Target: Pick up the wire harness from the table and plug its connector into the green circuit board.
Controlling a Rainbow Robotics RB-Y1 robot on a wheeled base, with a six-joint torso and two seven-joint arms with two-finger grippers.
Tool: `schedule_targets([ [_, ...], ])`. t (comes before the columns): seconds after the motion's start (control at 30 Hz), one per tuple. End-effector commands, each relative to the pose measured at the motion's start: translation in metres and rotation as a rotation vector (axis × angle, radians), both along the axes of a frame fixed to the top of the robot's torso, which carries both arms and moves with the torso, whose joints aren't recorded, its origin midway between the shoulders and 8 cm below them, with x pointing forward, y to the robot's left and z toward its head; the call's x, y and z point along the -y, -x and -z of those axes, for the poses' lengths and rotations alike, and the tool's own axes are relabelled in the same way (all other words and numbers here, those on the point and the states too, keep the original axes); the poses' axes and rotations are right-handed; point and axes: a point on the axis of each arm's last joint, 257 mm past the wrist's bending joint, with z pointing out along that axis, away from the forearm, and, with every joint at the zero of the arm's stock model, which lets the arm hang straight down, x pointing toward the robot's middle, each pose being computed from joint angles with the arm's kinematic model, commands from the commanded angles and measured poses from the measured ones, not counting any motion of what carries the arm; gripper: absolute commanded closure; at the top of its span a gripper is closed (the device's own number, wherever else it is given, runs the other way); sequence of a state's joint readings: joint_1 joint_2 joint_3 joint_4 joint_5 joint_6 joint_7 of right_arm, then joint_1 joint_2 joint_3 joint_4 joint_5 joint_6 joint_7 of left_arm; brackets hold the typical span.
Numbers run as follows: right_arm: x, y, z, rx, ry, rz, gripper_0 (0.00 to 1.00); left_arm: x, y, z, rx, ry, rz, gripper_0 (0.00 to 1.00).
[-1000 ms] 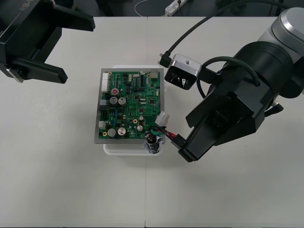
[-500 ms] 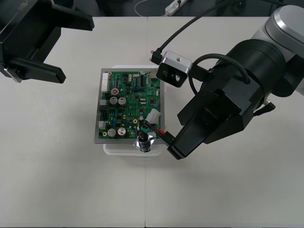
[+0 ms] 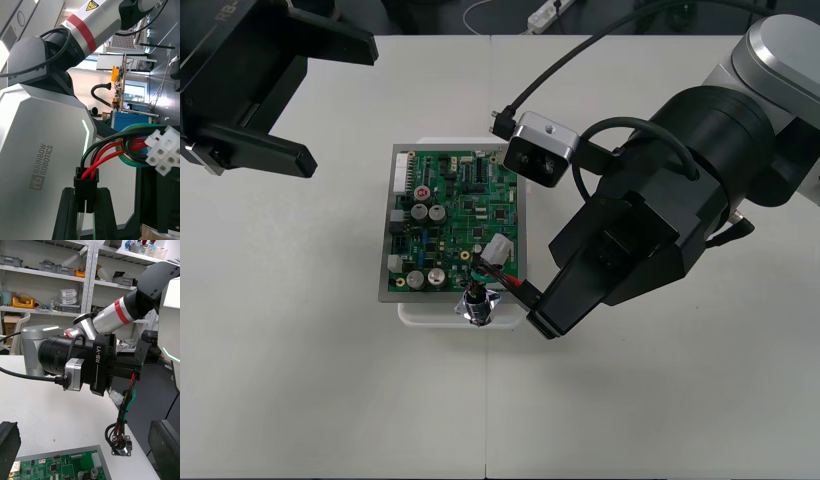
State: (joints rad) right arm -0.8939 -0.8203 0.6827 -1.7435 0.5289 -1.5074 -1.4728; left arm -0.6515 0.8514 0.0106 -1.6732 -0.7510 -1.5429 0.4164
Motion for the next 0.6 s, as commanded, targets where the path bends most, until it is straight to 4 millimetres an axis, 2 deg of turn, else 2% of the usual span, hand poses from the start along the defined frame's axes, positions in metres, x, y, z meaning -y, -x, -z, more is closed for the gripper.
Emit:
schedule_targets([
  [0.03,-0.008,0.011,-0.012,0.032,-0.021,-0.047,1.0,-0.008,0.017,0.013,0.054,-0.051,0.036,0.0],
  [0.37,-0.01,0.011,-0.014,0.033,-0.025,-0.046,1.0,-0.002,0.029,0.018,0.043,-0.067,0.069,0.0],
  [0.6,-0.011,0.01,-0.012,0.041,-0.02,-0.044,1.0,0.009,0.042,0.035,0.015,-0.092,0.131,0.0],
])
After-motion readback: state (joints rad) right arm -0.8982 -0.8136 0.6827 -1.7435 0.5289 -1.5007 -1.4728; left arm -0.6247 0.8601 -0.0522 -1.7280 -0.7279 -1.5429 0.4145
